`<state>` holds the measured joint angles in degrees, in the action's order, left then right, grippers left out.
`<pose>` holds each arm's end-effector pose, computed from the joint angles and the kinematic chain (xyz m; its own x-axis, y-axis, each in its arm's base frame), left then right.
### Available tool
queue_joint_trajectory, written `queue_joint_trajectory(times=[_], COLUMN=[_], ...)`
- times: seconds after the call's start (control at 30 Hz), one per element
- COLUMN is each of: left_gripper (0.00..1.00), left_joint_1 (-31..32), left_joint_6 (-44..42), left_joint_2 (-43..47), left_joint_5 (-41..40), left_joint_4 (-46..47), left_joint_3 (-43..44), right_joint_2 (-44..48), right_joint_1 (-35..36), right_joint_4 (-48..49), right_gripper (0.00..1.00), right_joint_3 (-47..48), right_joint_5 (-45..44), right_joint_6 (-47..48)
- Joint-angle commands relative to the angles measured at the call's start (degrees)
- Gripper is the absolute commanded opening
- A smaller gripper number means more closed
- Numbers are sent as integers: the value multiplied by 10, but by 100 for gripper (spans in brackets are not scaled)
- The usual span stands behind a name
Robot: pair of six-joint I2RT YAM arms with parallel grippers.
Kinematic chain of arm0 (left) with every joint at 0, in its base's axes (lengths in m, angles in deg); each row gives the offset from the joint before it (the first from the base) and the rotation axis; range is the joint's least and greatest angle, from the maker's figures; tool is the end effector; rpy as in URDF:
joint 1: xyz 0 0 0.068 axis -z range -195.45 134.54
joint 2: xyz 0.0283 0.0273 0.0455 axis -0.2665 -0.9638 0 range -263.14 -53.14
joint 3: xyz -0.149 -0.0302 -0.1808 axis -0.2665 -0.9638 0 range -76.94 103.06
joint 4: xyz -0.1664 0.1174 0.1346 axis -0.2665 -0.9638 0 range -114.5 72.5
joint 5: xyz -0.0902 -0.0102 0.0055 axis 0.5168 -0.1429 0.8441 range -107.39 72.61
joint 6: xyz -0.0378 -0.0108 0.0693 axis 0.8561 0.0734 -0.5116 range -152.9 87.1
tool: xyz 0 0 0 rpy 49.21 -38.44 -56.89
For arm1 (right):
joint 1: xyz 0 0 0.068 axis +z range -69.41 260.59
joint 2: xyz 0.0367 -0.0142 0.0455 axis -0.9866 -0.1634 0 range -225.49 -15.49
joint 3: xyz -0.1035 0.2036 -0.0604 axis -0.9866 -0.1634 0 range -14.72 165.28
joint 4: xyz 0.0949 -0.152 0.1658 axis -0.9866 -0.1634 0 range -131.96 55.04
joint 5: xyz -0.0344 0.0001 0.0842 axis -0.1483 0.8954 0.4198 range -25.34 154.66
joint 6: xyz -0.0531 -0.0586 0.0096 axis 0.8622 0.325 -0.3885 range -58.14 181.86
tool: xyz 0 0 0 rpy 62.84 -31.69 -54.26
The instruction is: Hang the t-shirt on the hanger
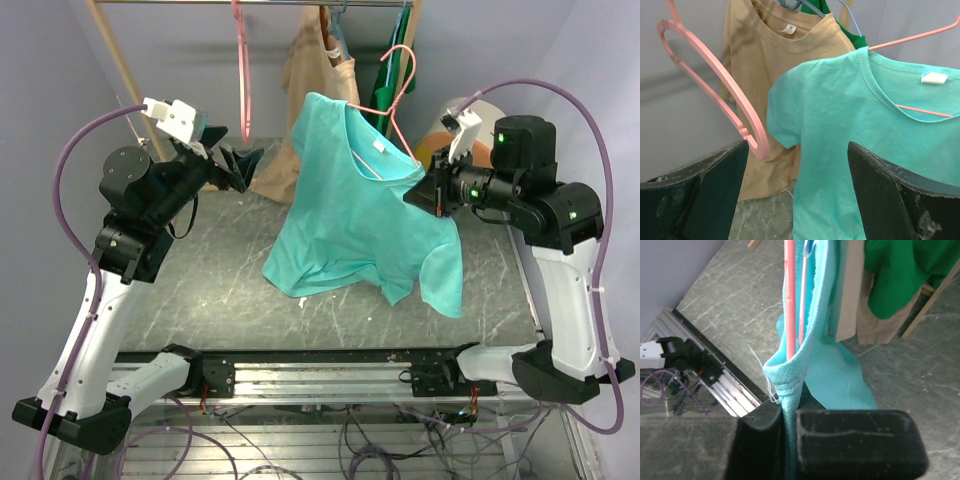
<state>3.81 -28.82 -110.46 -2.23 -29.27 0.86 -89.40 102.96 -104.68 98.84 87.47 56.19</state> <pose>0.2091 -0.0921 0.4604 0.1025 -0.1086 -0.9888 0.5712 0.8202 -0.0308 0.1861 0.1052 0.4526 -0.5263 -0.1181 -0.8420 -0.6120 0.7401 0.2788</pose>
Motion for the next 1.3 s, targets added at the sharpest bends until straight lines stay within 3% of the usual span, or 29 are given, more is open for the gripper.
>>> queue_joint_trajectory(times=[0.0,0.37,0.43,0.7,0.9,1.27], left_gripper=[90,90,90,90,90,90], left_joint_1=[-4,-4,-5,-5,-5,-5], left_joint_6=[-6,-12,-13,-17,-19,-20], left_joint_2=[-5,-18,-15,-4,-3,2], left_joint_5=[-13,-4,-6,-21,-21,-18], left_joint_4=[29,25,22,10,11,24], left_joint_3=[-3,-4,-7,-16,-22,-40], right_joint_2=[38,-61,-78,-161,-195,-308], right_joint_1=[23,56,93,215,252,261], right_joint_4=[35,65,84,131,182,288], right_gripper=[0,0,0,0,0,0], right_joint_3=[-22,36,34,90,115,212], right_joint_5=[-12,-6,-27,-223,-391,-464], right_joint_6=[-56,-19,-19,-47,-67,-43])
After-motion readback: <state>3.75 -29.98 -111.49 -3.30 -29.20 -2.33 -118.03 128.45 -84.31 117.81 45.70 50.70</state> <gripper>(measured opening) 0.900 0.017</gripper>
